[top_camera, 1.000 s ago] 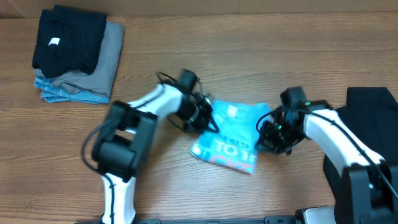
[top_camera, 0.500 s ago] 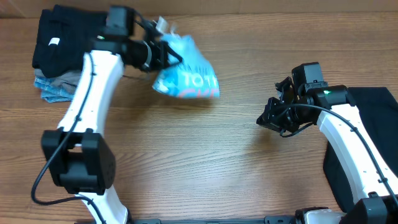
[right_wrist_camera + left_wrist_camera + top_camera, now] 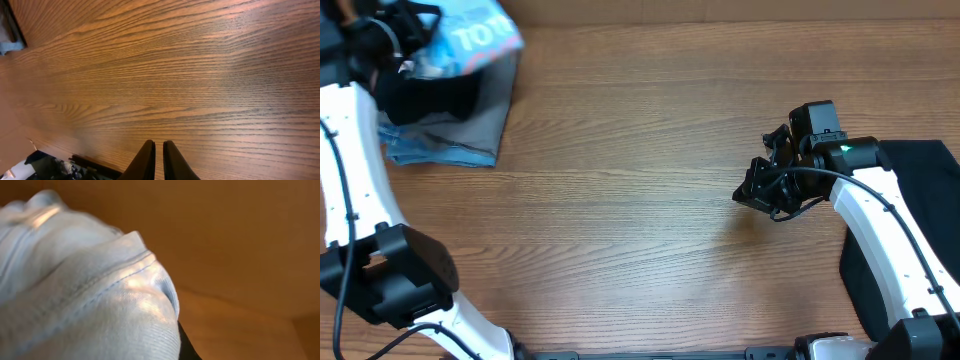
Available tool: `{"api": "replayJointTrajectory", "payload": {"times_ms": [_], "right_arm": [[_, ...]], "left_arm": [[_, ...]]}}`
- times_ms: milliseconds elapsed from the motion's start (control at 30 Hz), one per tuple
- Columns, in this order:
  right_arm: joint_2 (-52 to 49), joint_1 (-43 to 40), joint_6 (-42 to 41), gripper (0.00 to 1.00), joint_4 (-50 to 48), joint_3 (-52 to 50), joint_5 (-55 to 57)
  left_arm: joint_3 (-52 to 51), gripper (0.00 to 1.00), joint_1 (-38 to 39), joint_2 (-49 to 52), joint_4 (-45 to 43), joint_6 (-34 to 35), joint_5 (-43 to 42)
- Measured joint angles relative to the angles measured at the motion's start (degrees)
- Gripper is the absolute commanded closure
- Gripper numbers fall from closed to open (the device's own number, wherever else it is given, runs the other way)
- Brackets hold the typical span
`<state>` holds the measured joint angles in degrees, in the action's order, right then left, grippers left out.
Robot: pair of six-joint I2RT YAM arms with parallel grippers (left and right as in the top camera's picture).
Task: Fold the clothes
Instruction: 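Lift the bundle with the left gripper and carry it onto the clothes stack, then lower the bundle onto the stack and press it flat with the left gripper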
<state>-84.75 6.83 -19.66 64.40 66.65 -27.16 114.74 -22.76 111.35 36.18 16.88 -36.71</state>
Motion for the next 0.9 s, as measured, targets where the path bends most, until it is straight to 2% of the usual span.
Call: {"api": "replayJointTrajectory", "payload": {"times_ms": [533, 900], "right_arm": [[0.0, 0.0, 0.0, 0.9, 3.0, 0.0, 0.0], [0.0, 0.0, 0.0, 0.9, 3.1, 0.0, 0.0]], "left_arm": [[0.0, 0.96, -1.4, 13.5, -15.8, 15.1, 15.1], [0.0, 0.96, -1.3, 13.6, -15.6, 17.3, 20.2]]}}
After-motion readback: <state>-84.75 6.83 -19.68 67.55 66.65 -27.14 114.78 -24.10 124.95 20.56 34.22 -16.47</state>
